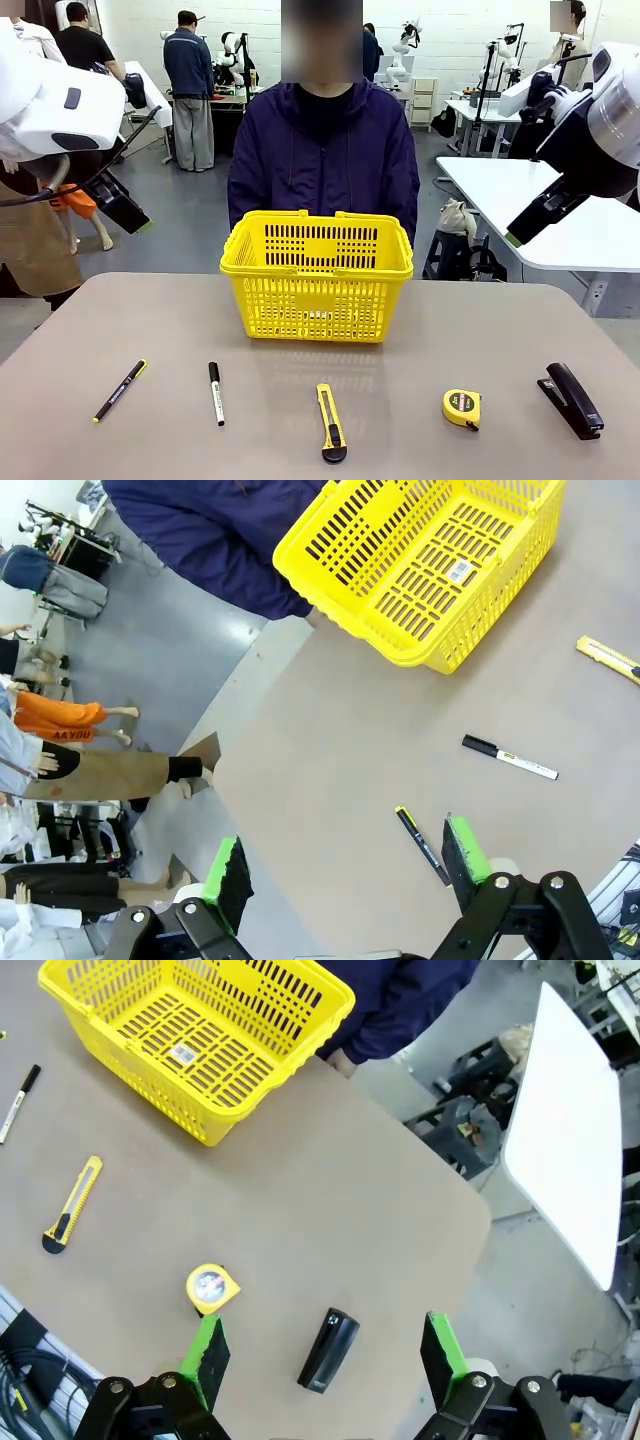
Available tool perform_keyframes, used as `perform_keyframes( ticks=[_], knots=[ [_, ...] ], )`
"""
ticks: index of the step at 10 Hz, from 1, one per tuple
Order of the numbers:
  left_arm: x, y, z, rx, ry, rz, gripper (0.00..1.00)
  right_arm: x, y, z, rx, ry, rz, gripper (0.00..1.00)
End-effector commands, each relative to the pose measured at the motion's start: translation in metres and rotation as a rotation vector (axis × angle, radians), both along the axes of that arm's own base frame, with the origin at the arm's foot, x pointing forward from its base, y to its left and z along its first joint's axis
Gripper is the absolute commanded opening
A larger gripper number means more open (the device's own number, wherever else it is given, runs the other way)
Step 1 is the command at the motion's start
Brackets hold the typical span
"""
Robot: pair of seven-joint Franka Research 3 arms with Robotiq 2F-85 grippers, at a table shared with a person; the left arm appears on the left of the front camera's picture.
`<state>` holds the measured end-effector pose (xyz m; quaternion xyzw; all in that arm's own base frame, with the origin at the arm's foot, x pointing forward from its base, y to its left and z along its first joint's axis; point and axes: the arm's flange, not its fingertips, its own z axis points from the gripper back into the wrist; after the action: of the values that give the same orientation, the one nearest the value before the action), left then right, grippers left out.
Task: Place the items the person wants into the basket.
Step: Pick up the item the person points to and place it in the Market Basket.
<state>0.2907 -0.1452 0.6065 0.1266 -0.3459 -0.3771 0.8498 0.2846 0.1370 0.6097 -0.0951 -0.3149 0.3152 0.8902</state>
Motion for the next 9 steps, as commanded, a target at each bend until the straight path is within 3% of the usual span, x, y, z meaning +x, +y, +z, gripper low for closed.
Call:
perform_keyframes(
  ticks=[1, 2, 3, 4, 5, 7, 9],
  knots=[
    [0.000, 0.001, 0.000, 0.001, -0.001, 0.003, 1.00, 0.000, 0.000, 0.000, -0.001, 0.000, 0.001, 1.00],
    [0.003, 0.025, 0.010, -0.254, 0.097, -0.076, 1.00, 0.004, -0.024, 0.006, 0.185, 0.082, 0.127, 1.00],
    [0.010, 0.054, 0.014, -0.419, 0.190, -0.113, 1.00, 0.008, -0.062, 0.009, 0.420, 0.086, 0.203, 1.00],
    [0.015, 0.078, 0.017, -0.493, 0.266, -0.142, 1.00, 0.014, -0.093, 0.007, 0.531, 0.103, 0.209, 1.00],
    [0.018, 0.108, 0.025, -0.568, 0.295, -0.138, 1.00, 0.015, -0.124, 0.002, 0.628, 0.139, 0.225, 1.00],
    [0.015, 0.172, 0.036, -0.666, 0.309, -0.098, 1.00, 0.013, -0.194, -0.013, 0.757, 0.135, 0.127, 1.00],
    [-0.003, 0.221, 0.042, -0.649, 0.315, -0.046, 1.00, -0.007, -0.236, -0.019, 0.788, 0.136, 0.068, 1.00]
  ],
)
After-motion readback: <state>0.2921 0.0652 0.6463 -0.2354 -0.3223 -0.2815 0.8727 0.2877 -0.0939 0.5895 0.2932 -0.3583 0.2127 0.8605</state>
